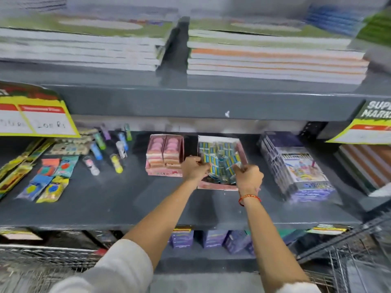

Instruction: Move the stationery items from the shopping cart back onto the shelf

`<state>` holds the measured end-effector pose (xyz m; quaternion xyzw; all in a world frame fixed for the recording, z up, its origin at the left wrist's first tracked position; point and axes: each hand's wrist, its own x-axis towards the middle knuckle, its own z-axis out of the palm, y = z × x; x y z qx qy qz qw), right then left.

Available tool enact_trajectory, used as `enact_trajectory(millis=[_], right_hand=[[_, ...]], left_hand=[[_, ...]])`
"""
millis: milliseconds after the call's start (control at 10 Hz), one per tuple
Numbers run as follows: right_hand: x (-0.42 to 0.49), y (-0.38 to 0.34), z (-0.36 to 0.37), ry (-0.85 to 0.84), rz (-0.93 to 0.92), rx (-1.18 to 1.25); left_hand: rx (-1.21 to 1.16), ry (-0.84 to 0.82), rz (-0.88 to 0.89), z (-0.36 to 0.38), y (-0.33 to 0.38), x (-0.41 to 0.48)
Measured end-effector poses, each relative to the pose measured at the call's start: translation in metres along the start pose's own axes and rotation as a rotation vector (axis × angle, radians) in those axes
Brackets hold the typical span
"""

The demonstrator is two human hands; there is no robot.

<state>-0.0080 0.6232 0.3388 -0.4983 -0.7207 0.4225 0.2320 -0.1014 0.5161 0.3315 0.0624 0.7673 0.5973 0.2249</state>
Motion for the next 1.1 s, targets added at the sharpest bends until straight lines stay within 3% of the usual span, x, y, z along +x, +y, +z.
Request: enact_trajectory(millis=[300, 500, 800, 1100], right_hand=[[0.000, 0.002, 0.006, -0.043, -0.074, -0.341], [-0.009, 0.002, 0.016, -0.104, -0.065, -0.440], [-0.011, 0.007, 0.011, -0.182, -0.230, -0.535], [-0.026, 0.021, -0.002, -0.168, -0.605, -0.428]], left_hand=[[0.919, 0.051, 0.399, 0.007, 0.002, -0.009], [0.960, -0.084, 0.474, 0.007, -0.001, -0.008], [1.062, -0.203, 0.698, -0.009, -0.013, -0.023], [1.024, -0.149, 0.683, -0.029, -0.009, -0.042]])
